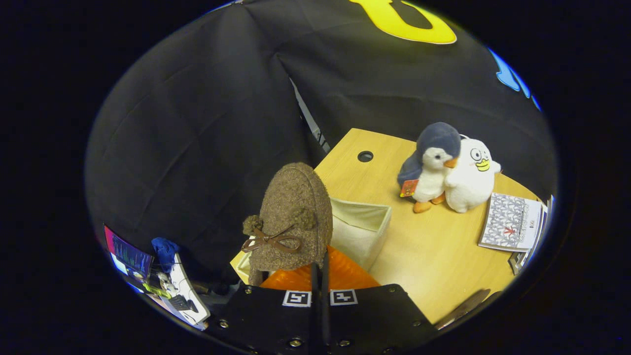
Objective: Open the storage box then place both shoes into the box .Put the left shoe in first, then the right shoe, with the right side of both shoes facing outward in a uniform manner.
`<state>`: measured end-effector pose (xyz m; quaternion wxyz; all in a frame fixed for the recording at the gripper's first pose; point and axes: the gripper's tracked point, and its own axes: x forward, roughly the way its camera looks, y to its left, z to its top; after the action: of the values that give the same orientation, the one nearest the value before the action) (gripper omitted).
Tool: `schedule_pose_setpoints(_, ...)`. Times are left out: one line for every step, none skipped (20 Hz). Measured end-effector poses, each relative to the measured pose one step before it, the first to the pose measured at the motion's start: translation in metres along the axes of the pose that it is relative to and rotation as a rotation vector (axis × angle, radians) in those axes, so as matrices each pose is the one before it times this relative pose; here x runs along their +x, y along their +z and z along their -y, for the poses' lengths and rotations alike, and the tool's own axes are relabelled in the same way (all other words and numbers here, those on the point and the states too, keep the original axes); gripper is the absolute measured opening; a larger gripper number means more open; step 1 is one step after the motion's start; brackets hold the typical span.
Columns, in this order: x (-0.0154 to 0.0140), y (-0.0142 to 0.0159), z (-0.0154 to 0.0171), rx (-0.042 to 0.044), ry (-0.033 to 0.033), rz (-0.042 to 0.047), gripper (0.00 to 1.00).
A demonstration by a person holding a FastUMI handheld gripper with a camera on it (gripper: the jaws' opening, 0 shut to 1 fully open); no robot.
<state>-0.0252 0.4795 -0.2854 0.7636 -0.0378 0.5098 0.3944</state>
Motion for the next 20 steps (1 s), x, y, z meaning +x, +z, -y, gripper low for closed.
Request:
schedule_pose_setpoints(0.01173, -0.00104, -0.00016, -0.01271, -0.01217, -0.01493, 0.00)
schedule_pose_setpoints(0.00757, -0.00262, -0.00301, -0.00485, -0.00845, -0.01149, 0.00)
schedule_pose_setpoints(0.00962, -0.00089, -0.00155, -0.00635, -0.00917, -0.01211, 0.00)
schedule_pose_setpoints(0.01021, -0.00197, 0.00125, -0.00514, -0.01189, -0.01656, 0.00)
schedule_pose_setpoints(0.00923, -0.00177, 0.00065, -0.00207, -0.00730, -0.01253, 0.00)
schedule_pose_setpoints(0.01117, -0.00352, 0.00247, -0.01058, -0.00944, -0.01379, 0.00)
schedule_pose_setpoints(0.00829, -0.00303, 0.00146, -0.00749, -0.01504, -0.01251, 0.00)
schedule_pose_setpoints(0.00783, -0.00448, -0.00018, -0.00899, -0.01121, -0.01181, 0.00)
schedule_pose_setpoints(0.00677, -0.00254, -0.00058, -0.00718, -0.00944, -0.00977, 0.00)
schedule_pose_setpoints(0.00516, -0.00427, 0.00020, -0.00237, -0.01113, -0.01283, 0.00)
schedule_pose_setpoints(0.00463, -0.00341, 0.00004, -0.00238, -0.00650, -0.01315, 0.00)
schedule_pose_setpoints(0.00502, -0.00346, 0.00022, 0.00246, -0.00606, -0.00865, 0.00)
schedule_pose_setpoints(0.00368, -0.00097, 0.00304, -0.00047, -0.01139, -0.00621, 0.00)
schedule_pose_setpoints(0.00318, -0.00045, 0.00143, -0.01022, -0.00459, -0.00420, 0.00)
schedule_pose_setpoints(0.00493, -0.00144, -0.00171, -0.01462, 0.01024, -0.00485, 0.00)
schedule_pose_setpoints(-0.00857, 0.00045, 0.00181, -0.00860, 0.00723, -0.00441, 0.14)
schedule_pose_setpoints(-0.01143, 0.00391, -0.00419, 0.00148, 0.02585, 0.01571, 0.31)
schedule_pose_setpoints(-0.00237, 0.00293, -0.00338, 0.00537, 0.00981, 0.02748, 0.48)
schedule_pose_setpoints(-0.01401, 0.00451, 0.00374, -0.00641, -0.01113, 0.03503, 0.64)
schedule_pose_setpoints(-0.01661, 0.00469, 0.00672, -0.00854, -0.01057, 0.03300, 0.81)
